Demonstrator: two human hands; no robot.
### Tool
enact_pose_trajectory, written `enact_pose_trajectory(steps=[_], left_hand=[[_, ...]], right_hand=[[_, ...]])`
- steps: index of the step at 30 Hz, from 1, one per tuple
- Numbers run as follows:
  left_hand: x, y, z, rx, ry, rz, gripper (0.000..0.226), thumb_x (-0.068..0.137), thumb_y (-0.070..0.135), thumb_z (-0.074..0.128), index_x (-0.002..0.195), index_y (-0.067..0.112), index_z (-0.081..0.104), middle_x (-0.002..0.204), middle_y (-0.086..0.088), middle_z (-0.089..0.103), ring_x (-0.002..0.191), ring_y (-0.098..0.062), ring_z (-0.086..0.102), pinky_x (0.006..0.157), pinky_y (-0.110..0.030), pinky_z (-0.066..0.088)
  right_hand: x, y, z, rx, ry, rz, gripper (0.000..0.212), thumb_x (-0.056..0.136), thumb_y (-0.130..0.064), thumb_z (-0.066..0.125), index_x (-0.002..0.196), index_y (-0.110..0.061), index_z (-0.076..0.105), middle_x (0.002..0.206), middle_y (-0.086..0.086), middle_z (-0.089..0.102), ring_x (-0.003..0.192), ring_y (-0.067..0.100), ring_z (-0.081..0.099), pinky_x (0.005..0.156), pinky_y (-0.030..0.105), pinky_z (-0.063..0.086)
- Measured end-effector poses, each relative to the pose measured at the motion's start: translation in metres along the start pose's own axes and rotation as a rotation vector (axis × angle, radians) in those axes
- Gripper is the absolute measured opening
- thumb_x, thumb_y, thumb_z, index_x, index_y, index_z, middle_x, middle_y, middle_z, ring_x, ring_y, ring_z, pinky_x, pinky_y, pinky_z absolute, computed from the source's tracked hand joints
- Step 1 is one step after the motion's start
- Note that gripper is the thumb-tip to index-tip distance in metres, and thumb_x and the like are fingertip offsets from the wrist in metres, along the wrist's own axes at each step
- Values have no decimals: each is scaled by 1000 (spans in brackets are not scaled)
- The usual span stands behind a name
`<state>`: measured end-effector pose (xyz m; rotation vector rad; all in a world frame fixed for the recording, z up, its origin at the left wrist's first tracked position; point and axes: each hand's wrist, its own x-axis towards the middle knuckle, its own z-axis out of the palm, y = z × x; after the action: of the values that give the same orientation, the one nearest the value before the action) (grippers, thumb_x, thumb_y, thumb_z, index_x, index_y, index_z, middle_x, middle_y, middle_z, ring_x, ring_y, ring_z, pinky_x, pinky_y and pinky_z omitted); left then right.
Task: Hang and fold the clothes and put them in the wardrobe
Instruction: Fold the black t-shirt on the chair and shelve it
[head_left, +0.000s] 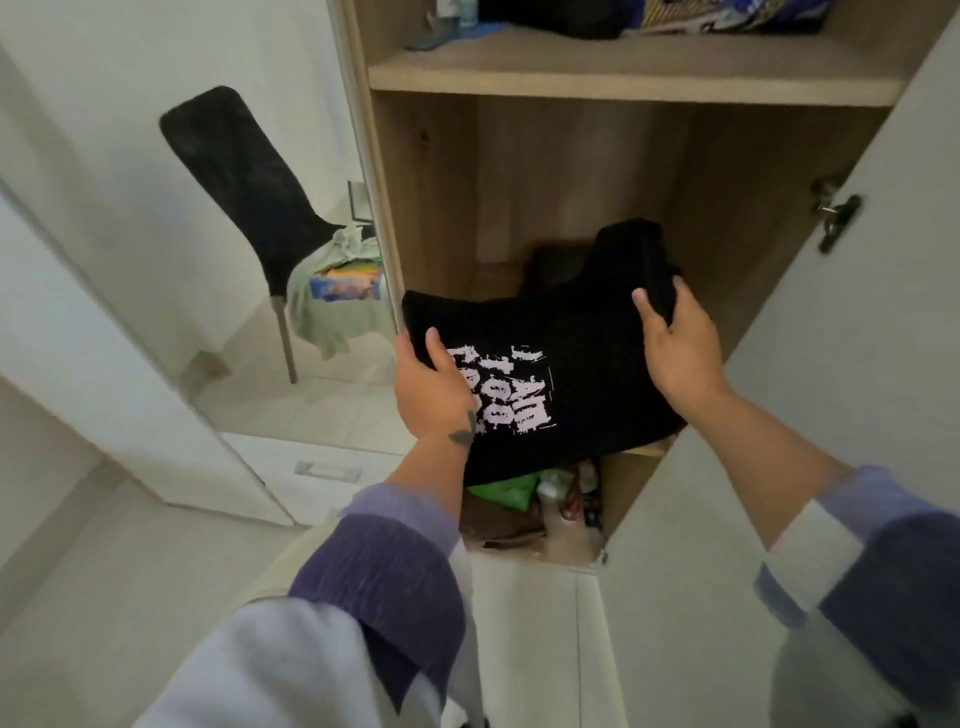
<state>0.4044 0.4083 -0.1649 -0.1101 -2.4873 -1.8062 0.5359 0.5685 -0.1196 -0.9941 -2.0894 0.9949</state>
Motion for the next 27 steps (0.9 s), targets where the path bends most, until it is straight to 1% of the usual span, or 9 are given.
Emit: enact_pose_trajectory(steps=[4, 7, 10, 14, 16, 18, 21, 24, 27], left_hand=[[31, -21, 57, 32, -110, 7, 48, 100, 41, 36, 143, 18, 37, 130, 8, 52, 112, -11, 53, 80, -10, 30], [58, -50, 99, 37, -134, 24, 46, 100, 41, 38, 140, 19, 40, 130, -3, 57, 116, -22, 55, 81, -18, 32], [72, -82, 141, 31, -185, 37, 44, 100, 38, 38, 140, 18, 41, 122, 2, 56, 102, -14, 54, 74, -11, 31], [90, -129, 185, 38, -203, 65, 42, 100, 38, 40, 135, 17, 46, 126, -3, 58, 111, -17, 55, 78, -16, 36], [102, -142, 204, 46, -194, 121, 37, 100, 36, 41, 129, 16, 51, 110, 1, 62, 86, -12, 62, 66, -10, 39], [118, -147, 222, 54, -193, 175, 32, 100, 34, 41, 124, 17, 54, 98, 9, 56, 68, -2, 52, 55, -6, 35], [137, -156, 241, 139, -198, 169, 32, 100, 36, 37, 124, 21, 53, 104, 5, 59, 93, -17, 57, 72, -27, 41], [138, -173, 251, 567, -222, 147, 43, 98, 33, 38, 138, 16, 37, 135, -14, 45, 123, -33, 41, 93, -44, 38], [126, -171, 247, 702, -292, 401, 55, 97, 41, 36, 146, 19, 26, 151, -9, 26, 140, -28, 21, 110, -49, 21]], right_hand=[[26, 54, 29, -11, 90, 98, 56, 97, -47, 39, 145, -18, 34, 125, 7, 60, 106, 23, 58, 89, 31, 43], [49, 103, 59, 34, 119, 170, 58, 96, -49, 38, 146, -19, 32, 135, 5, 54, 116, 21, 54, 97, 31, 41], [68, 155, 94, 71, 154, 235, 59, 95, -51, 38, 146, -20, 32, 143, 4, 47, 132, 24, 43, 109, 38, 37], [84, 209, 131, 64, 166, 258, 51, 98, -44, 39, 141, -19, 40, 135, 5, 54, 125, 23, 48, 103, 33, 39], [97, 225, 141, 71, 180, 237, 46, 98, -41, 40, 139, -20, 44, 126, 5, 59, 118, 23, 53, 95, 30, 41], [114, 235, 146, 79, 207, 218, 46, 98, -41, 39, 139, -20, 43, 126, 4, 59, 117, 21, 53, 94, 29, 40], [132, 250, 154, -28, 193, 263, 44, 99, -40, 38, 138, -20, 40, 125, 9, 59, 115, 28, 54, 90, 32, 42], [132, 256, 160, -454, 189, 356, 50, 96, -36, 43, 140, -16, 30, 124, 19, 54, 109, 38, 54, 82, 40, 45], [133, 244, 165, -923, 98, 319, 65, 91, -36, 46, 146, -20, 14, 143, 21, 28, 125, 38, 36, 97, 45, 33]])
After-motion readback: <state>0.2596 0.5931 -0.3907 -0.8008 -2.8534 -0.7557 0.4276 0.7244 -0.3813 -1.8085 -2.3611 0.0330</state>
